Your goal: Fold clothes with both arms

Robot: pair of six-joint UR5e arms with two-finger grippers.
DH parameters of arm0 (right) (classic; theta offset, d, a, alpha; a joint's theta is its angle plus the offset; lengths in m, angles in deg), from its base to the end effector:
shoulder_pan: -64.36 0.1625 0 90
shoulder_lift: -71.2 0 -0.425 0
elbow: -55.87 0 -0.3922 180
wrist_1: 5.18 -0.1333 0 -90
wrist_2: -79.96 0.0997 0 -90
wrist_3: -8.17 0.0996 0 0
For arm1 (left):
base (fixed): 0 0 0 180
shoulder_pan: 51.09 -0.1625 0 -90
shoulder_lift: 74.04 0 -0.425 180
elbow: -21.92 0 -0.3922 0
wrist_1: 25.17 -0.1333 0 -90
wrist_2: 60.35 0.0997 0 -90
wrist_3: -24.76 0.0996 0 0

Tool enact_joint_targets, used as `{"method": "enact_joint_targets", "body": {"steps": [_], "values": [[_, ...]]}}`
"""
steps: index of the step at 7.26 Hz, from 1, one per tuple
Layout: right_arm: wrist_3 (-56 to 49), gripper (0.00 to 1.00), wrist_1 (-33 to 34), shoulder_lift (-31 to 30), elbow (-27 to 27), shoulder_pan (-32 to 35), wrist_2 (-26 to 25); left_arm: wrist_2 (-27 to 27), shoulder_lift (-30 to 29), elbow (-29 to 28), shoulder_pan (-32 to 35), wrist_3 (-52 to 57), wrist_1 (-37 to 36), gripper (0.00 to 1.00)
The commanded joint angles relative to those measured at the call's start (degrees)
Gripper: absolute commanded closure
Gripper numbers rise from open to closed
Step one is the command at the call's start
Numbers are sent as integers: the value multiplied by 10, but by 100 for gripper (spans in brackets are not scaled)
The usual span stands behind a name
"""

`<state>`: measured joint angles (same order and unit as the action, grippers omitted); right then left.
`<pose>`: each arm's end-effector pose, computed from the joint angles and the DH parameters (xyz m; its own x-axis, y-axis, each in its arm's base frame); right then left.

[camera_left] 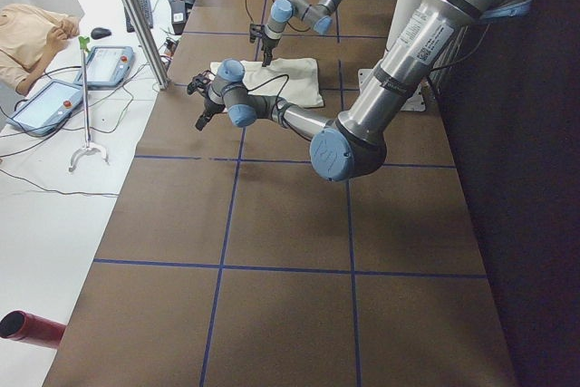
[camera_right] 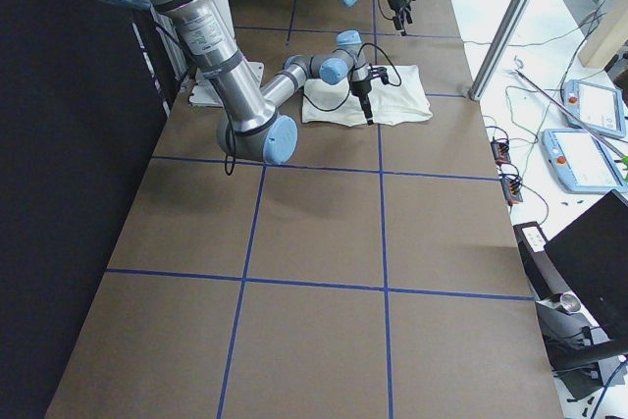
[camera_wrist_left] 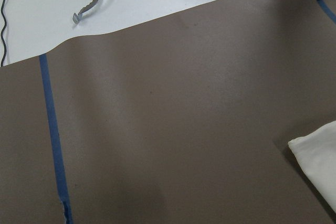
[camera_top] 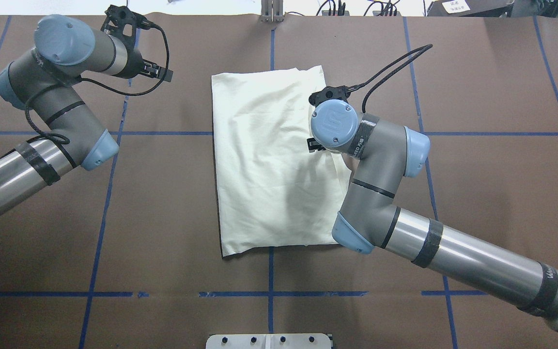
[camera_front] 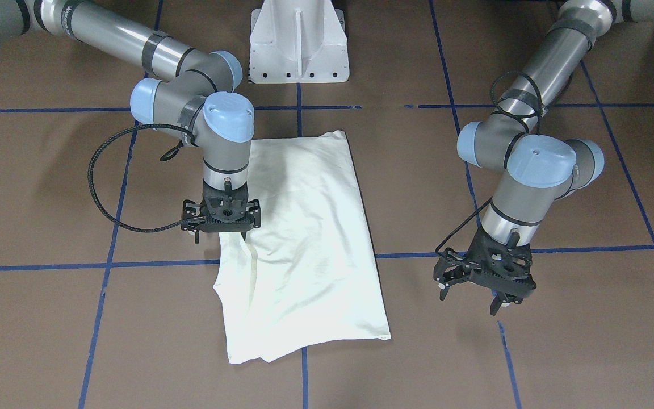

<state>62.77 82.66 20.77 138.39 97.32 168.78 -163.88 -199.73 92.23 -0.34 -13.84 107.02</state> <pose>-0.5485 -0.5170 0.3080 0.8861 -0.1157 0.4489 -0.0495 0.9392 0.3399 0.3955 -0.6580 0.3659 0.6982 0.3464 -0.6265 0.1306 0.7988 0.5872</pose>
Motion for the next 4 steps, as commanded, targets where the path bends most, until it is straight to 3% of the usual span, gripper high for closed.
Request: {"method": "enact_joint_targets", "body": {"steps": [1,3,4], "values": [[-96,0,57,-7,19,35,0,0,0,1,0,-1,0,0],[-89,0,38,-24,51,47,46,0,-1,8,-11,-23,0,0],[-52,0,-28,-46,77,53,97,0,0,21,-21,-50,0,0]]}}
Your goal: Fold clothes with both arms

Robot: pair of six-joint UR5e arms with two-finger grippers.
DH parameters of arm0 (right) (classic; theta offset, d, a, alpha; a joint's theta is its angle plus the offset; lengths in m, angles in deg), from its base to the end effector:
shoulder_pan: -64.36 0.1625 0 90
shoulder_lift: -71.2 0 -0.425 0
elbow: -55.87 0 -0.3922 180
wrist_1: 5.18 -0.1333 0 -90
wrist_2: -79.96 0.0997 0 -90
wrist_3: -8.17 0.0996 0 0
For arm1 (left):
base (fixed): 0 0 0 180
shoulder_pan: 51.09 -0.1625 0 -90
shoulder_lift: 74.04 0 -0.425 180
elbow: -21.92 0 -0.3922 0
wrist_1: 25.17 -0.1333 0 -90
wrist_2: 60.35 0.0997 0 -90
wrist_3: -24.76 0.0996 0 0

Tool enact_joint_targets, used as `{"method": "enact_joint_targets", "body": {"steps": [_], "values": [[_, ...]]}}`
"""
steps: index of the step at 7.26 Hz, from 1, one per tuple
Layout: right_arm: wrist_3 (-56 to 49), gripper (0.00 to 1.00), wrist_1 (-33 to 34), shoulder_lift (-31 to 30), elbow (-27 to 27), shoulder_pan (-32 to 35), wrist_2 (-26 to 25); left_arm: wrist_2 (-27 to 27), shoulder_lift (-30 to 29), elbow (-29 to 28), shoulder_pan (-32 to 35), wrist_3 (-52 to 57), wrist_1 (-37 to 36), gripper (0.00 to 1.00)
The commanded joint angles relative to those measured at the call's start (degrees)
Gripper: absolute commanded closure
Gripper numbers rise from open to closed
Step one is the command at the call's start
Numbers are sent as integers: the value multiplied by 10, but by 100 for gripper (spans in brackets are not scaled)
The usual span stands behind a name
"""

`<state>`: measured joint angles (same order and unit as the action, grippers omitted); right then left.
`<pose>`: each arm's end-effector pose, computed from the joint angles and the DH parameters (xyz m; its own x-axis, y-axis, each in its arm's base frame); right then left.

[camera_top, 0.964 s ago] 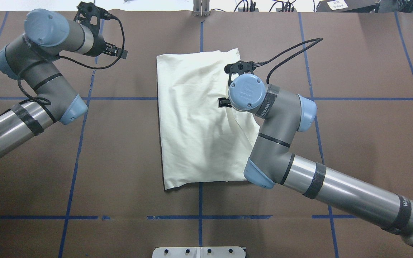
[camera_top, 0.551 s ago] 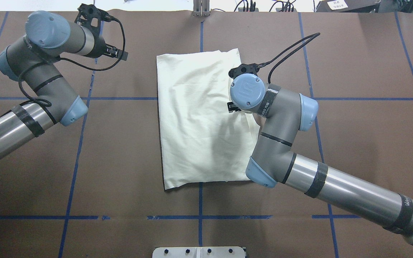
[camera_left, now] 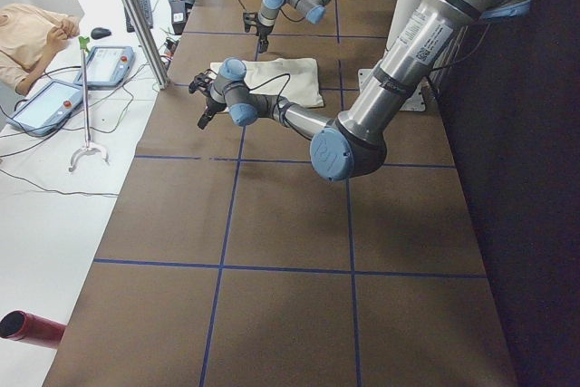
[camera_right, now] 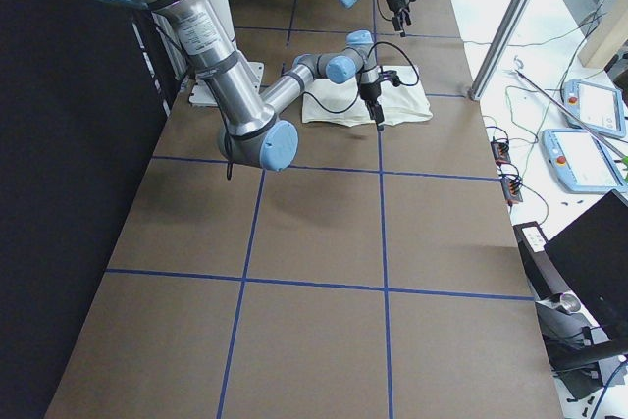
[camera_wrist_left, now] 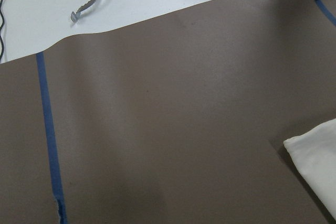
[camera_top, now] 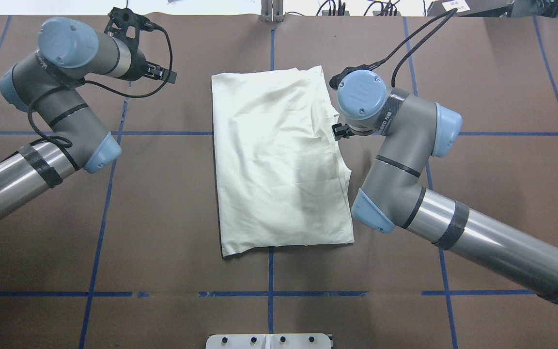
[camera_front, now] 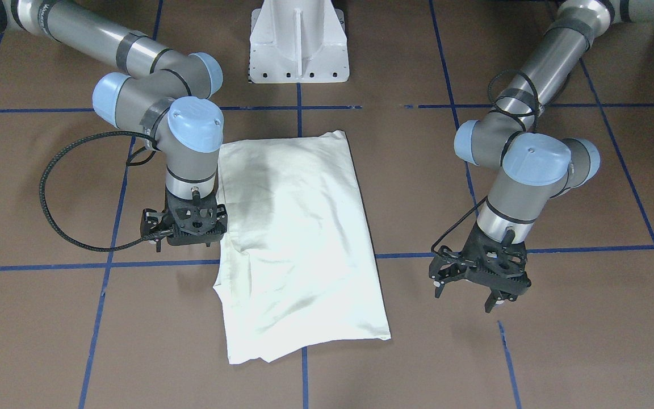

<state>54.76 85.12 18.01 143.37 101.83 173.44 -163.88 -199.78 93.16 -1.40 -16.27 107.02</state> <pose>-0.4915 -0.5371 0.3083 0.8767 -0.1923 0.4409 0.0306 0.9371 0.3478 0.4062 -0.6489 0.3569 0.6789 0.3335 -0.6541 0.1513 0.8083 0.5691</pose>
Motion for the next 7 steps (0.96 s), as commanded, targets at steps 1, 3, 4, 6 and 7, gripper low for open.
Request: {"method": "enact_joint_targets", "body": {"steps": [1,3,4,6,7], "values": [[77,0,-133,-49,49,8,75,0,1,36,-28,-69,-2,0],[221,0,-189,-88,109,-3,82,0,41,129,-87,-209,-3,0],[300,0,-208,-111,141,-20,78,1,64,183,-116,-277,-7,0],[433,0,-280,-183,206,-58,35,18,123,278,-190,-379,-9,0],[478,0,-282,-205,232,-78,1,55,161,315,-238,-417,-10,0]]}}
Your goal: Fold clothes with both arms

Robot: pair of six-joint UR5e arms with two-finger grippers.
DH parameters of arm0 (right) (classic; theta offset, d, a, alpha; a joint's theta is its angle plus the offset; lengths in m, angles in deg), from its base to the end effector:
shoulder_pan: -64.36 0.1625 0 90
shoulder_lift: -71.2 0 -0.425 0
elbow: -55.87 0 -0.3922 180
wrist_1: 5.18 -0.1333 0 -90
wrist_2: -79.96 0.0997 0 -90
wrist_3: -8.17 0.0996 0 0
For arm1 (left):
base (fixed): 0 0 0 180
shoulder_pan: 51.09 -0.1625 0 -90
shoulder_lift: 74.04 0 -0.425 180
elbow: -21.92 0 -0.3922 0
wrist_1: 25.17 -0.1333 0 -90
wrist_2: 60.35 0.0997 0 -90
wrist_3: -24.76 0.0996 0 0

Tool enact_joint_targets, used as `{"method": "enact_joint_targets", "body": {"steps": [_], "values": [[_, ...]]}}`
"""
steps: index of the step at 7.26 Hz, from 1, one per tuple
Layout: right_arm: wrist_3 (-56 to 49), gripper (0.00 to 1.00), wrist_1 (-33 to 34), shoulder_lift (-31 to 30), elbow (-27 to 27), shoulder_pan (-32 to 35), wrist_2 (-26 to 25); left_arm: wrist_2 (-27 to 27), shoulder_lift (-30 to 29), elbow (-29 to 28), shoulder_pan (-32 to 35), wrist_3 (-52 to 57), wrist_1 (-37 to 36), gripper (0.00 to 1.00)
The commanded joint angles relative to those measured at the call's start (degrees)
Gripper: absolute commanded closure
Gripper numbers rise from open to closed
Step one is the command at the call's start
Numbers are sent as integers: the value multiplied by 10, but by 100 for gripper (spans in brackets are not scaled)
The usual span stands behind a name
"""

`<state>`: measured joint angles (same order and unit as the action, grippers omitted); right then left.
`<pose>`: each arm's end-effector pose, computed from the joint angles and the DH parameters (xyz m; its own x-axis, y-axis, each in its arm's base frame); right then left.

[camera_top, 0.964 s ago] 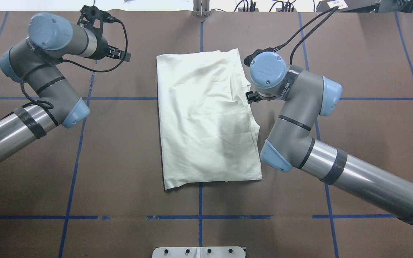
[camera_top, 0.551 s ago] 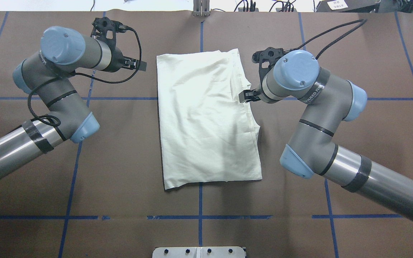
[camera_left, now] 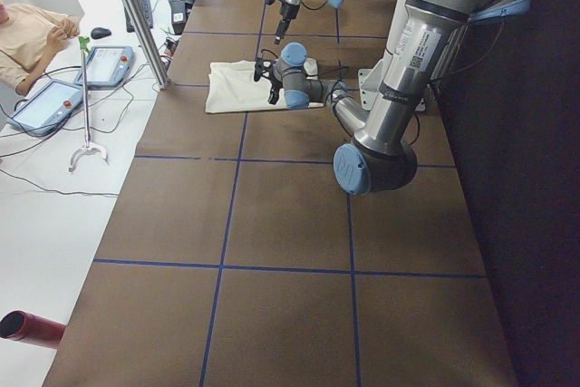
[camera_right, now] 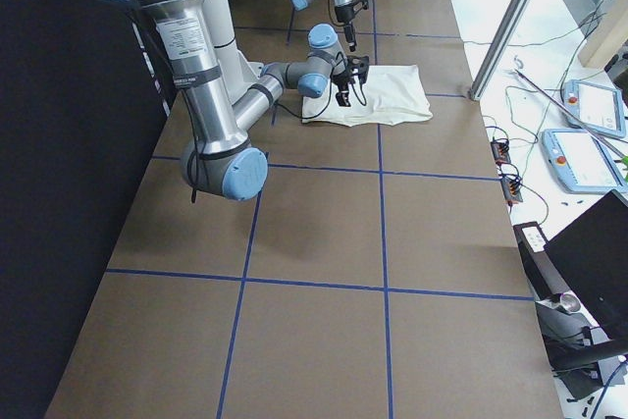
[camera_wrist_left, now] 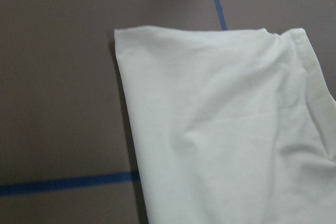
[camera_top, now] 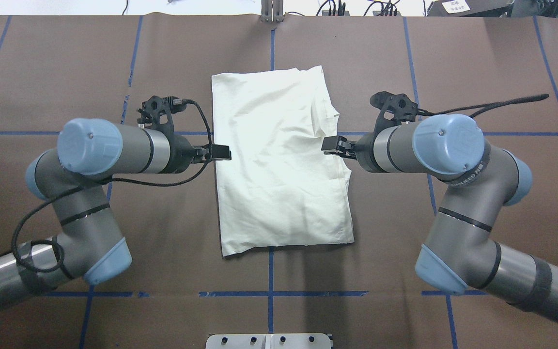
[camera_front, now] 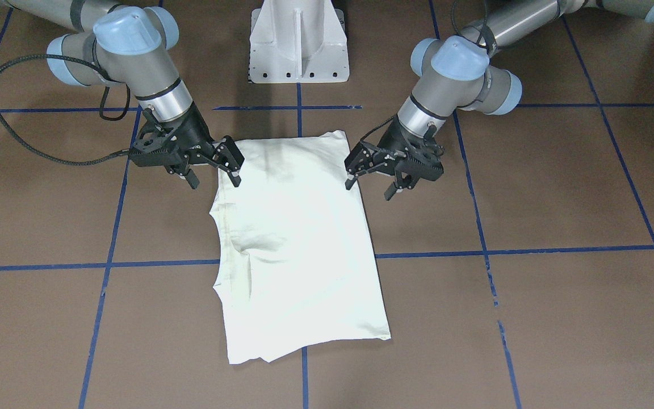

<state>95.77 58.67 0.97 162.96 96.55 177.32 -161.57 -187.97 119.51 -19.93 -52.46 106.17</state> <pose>-0.4358 -0.4168 0.2832 0.4018 0.2039 0.8927 -0.4153 0.9095 -0.0208 0.4797 -0.4232 0.2794 0.3230 0.0582 -0.9446 0.2840 0.9461 0.1555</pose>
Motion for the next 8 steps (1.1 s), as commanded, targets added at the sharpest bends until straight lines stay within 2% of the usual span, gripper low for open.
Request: {"method": "enact_joint_targets", "body": {"steps": [1,2,4,8], "values": [[92,0,-17,-40,42,-35,-53,62,60,61,-91,-128,-1,11],[93,0,-17,-40,42,-40,-63,96,61,54,-128,-200,-17,37],[93,0,-17,-40,41,-42,-67,124,61,56,-156,-268,-33,39],[93,0,-17,-44,40,-43,-68,133,54,51,-167,-271,-33,38]]}}
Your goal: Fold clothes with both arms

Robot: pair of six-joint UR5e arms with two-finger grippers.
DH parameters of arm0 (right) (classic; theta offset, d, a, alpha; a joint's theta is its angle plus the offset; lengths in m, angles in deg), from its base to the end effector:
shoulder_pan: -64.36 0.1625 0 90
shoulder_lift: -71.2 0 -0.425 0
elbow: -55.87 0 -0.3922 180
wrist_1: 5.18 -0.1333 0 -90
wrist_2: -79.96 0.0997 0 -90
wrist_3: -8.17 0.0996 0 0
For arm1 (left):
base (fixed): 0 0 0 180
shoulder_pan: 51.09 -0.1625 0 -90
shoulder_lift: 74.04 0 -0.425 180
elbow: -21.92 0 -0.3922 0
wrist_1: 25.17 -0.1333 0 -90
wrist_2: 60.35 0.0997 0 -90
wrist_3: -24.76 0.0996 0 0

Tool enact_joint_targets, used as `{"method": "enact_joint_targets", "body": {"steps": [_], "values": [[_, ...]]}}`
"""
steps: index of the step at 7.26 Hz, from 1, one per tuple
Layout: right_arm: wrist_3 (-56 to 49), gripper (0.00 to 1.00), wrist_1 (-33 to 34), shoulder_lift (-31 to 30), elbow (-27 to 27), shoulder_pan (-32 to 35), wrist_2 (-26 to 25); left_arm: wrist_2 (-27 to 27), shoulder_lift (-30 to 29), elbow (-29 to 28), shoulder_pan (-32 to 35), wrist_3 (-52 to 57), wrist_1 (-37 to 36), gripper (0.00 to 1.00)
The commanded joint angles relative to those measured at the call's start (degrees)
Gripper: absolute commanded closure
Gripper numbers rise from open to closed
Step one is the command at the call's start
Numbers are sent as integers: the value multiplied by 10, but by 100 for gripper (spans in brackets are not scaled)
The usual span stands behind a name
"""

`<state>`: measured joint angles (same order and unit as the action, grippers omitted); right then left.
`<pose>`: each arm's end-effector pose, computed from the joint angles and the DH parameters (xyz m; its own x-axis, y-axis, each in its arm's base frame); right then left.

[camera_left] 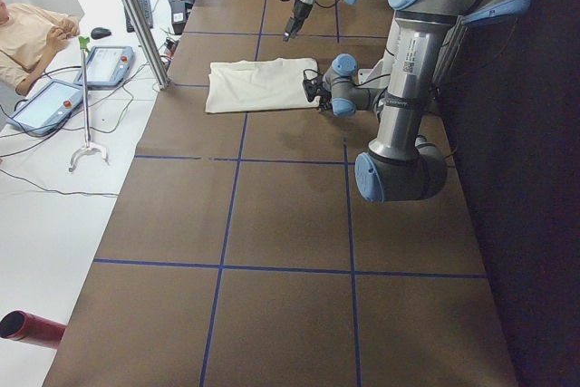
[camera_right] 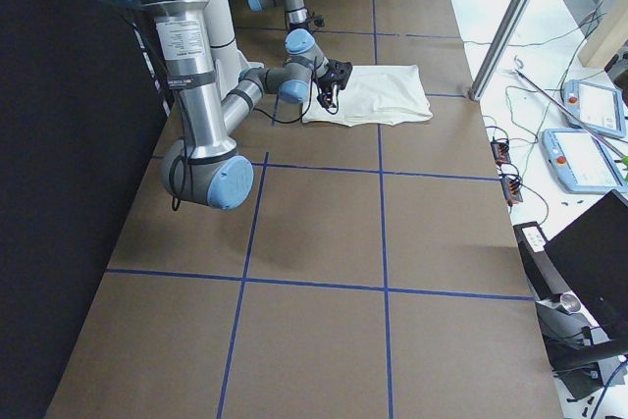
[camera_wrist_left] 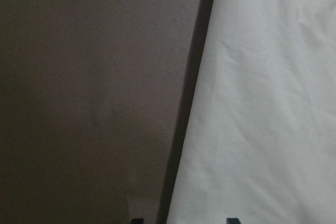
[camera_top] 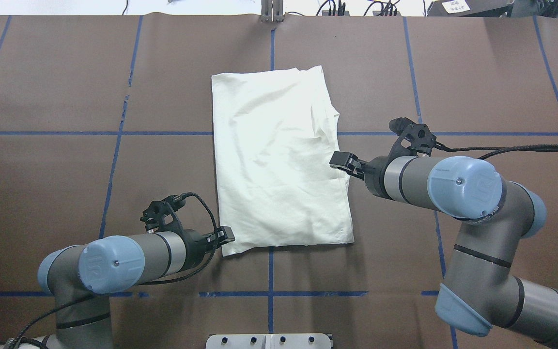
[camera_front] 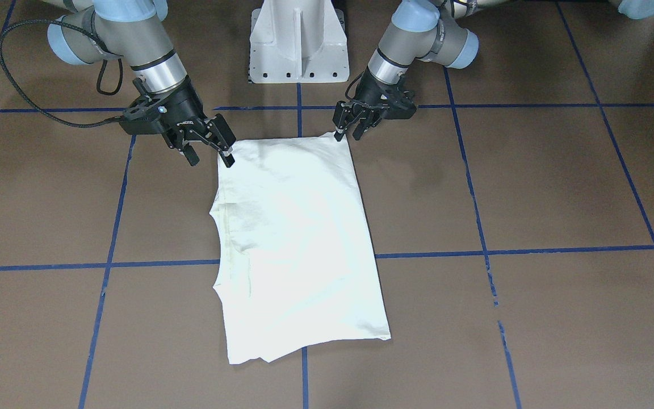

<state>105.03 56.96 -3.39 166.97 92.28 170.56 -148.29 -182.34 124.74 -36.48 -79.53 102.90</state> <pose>-0.4338 -0.3796 0.2921 0.3245 0.3072 0.8946 -0.5022 0.8574 -0.1122 0.5438 -0.2832 0.3055 0.2629 -0.3234 -0.9090 0.3606 0.9068 -0.2184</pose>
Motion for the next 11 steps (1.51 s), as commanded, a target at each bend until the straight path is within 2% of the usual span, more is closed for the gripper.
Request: {"method": "enact_joint_targets", "body": {"steps": [1,4,8,9,11], "values": [[0,0,0,-1,0,-1,-1,1,-8,-3,-3,0,0,38],[0,0,0,-1,-1,-1,-1,1,-8,-4,-19,1,-1,35],[0,0,0,-1,-2,-1,-1,1,-28,-4,-21,7,-41,33],[-1,0,0,-1,-2,-1,-1,3,-27,-4,-20,7,-41,38],[-1,0,0,-1,-2,-1,-1,10,-27,-5,-20,9,-41,39]]}}
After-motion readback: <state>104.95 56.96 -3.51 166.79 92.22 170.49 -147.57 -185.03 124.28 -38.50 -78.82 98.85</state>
